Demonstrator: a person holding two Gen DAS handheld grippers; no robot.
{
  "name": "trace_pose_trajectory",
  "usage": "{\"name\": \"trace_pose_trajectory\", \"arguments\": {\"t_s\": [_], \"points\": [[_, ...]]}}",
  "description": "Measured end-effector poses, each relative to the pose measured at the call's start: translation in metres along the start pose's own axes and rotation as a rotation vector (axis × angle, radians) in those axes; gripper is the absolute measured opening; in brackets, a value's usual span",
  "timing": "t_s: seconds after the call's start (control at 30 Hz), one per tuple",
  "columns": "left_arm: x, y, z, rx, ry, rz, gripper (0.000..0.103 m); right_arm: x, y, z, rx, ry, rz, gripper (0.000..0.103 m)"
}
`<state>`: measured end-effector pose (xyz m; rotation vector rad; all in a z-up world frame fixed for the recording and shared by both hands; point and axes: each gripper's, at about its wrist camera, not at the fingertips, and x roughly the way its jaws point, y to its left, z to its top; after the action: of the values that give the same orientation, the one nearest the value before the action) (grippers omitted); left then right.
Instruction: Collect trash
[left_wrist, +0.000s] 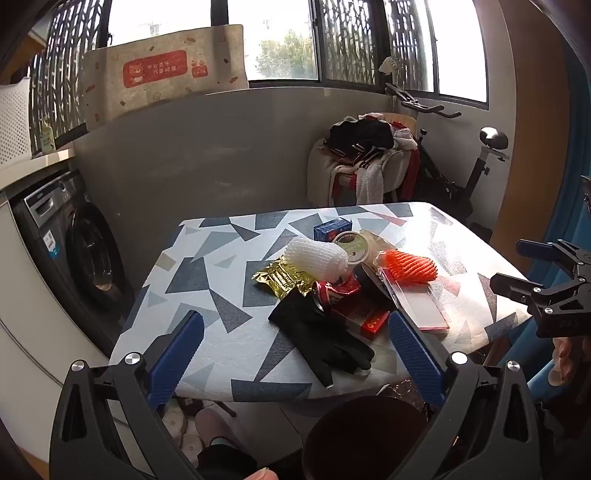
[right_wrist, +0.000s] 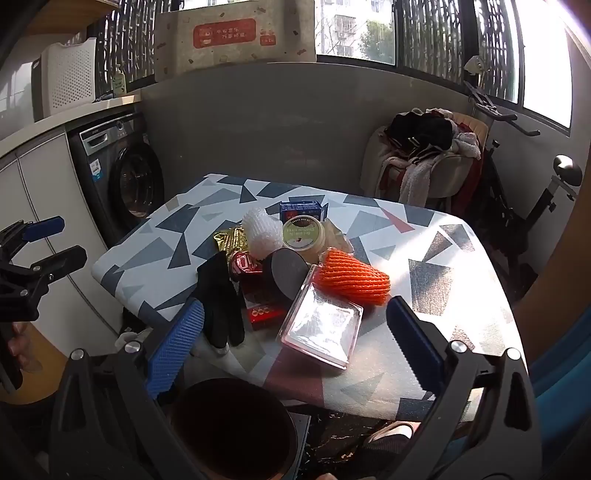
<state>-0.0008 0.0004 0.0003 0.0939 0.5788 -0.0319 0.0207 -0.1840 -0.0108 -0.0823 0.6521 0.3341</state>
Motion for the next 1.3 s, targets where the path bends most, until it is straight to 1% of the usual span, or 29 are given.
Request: {"name": "trace_pose_trajectory", "arguments": {"t_s": [0.2, 0.3, 1.3], "points": [[0.0008, -0.0016, -0.0005, 0.009, 0.006, 0.007, 0.098, -0.0009, 0.0004, -0.0009, -0.003, -0.011, -0.004, 0.097], [-0.0072, -0.0053, 0.0041, 0.009, 0.004, 0.008, 0.098, -0.0014, 0.0005, -0.0010, -0.003, -0.011, -0.004, 0.097], [-0.0053, -0.0054, 0.0003, 0.013, 0.002, 0.008, 0.098, -0.0014, 0.0030, -0.0032, -0.020, -0.009, -0.006, 0.097]]}}
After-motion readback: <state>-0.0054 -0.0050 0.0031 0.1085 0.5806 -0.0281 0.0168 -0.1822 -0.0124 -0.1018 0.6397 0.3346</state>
